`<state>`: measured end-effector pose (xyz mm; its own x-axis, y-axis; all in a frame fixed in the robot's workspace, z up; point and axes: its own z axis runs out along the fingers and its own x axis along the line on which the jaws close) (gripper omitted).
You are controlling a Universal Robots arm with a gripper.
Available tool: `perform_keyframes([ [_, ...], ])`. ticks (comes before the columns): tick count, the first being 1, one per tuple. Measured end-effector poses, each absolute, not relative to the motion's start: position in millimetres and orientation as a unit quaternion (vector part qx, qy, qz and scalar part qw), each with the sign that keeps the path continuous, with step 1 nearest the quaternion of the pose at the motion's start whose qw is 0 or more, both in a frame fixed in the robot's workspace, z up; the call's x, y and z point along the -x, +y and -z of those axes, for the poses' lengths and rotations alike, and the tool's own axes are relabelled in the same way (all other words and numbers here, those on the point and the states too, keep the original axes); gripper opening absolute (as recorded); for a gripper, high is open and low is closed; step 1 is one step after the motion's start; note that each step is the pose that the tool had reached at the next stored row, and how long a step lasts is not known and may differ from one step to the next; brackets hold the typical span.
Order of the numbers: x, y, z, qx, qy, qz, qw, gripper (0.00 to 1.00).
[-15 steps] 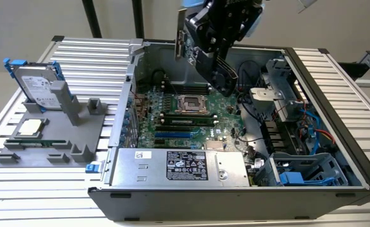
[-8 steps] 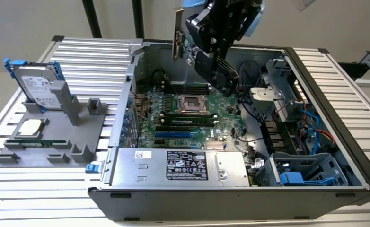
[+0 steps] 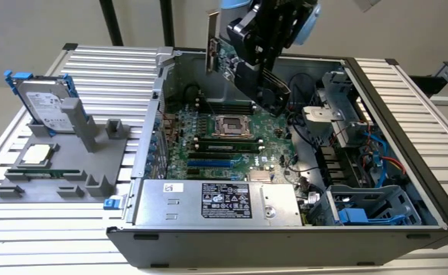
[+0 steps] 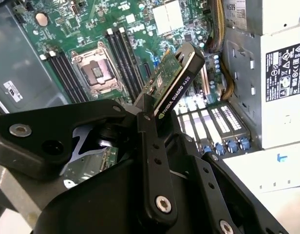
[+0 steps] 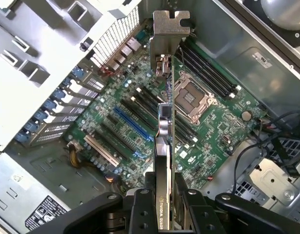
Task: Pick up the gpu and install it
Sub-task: 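Insert the gpu into the slot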
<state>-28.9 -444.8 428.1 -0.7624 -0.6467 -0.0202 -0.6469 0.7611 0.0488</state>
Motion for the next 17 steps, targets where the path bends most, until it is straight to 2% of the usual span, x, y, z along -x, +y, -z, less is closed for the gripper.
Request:
perform_keyframes([
  [17,28.9,-444.8,-428.1,0.402,0.915,-0.026,-0.001,0.00],
])
